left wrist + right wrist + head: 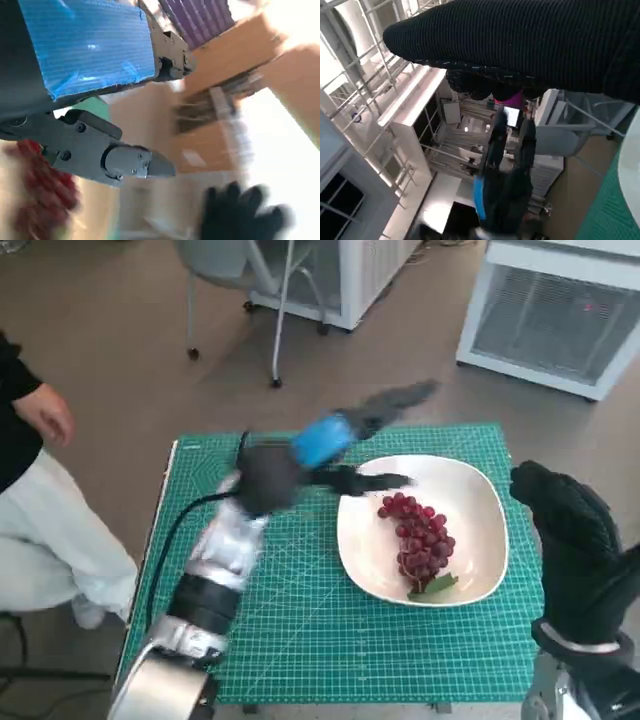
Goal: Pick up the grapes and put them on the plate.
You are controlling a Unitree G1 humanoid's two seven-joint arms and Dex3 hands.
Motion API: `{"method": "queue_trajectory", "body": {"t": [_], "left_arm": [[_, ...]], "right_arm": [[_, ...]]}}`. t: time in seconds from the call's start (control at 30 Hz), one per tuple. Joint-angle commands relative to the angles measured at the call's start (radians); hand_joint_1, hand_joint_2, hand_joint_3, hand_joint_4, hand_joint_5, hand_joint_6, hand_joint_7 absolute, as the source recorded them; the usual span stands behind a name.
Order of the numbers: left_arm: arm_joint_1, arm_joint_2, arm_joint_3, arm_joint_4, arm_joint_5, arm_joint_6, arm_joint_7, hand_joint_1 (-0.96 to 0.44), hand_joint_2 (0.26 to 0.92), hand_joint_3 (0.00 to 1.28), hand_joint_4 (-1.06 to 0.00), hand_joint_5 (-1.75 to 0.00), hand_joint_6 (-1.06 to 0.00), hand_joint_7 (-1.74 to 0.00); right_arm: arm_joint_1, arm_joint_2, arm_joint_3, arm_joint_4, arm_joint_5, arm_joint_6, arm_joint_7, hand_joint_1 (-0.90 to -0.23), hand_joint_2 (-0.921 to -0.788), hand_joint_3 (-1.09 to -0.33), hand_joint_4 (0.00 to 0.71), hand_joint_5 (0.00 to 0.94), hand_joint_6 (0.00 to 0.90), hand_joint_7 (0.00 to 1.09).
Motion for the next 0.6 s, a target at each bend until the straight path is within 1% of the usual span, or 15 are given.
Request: {"method": "queue_trajectory", "body": {"t": [0.03, 0.17, 0.33, 0.6], "left_arm": [[0.154, 0.032, 0.157, -0.049, -0.196, -0.056, -0.112, -0.43, 0.921, 0.24, -0.15, -0.03, -0.27, -0.03], [0.201, 0.041, 0.193, -0.091, -0.243, -0.038, -0.120, -0.44, 0.921, 0.25, -0.17, -0.03, -0.27, -0.03], [0.268, 0.043, 0.238, -0.164, -0.292, -0.012, -0.087, -0.46, 0.921, 0.21, -0.20, -0.03, -0.27, -0.03], [0.318, 0.037, 0.244, -0.236, -0.302, -0.009, -0.054, -0.45, 0.921, 0.18, -0.22, -0.03, -0.28, -0.03]], "right_arm": [[0.005, -0.003, 0.005, 0.013, -0.017, 0.012, -0.005, -0.514, -0.921, -0.553, 0.455, 0.004, 0.091, 0.60], [0.001, -0.007, 0.003, 0.018, -0.018, 0.012, -0.003, -0.514, -0.921, -0.552, 0.456, 0.004, 0.092, 0.60], [-0.008, -0.011, 0.003, 0.029, -0.020, 0.011, -0.001, -0.512, -0.921, -0.552, 0.456, 0.004, 0.094, 0.59], [-0.020, -0.013, 0.004, 0.042, -0.027, 0.008, 0.000, -0.514, -0.921, -0.552, 0.456, 0.004, 0.096, 0.59]]}}
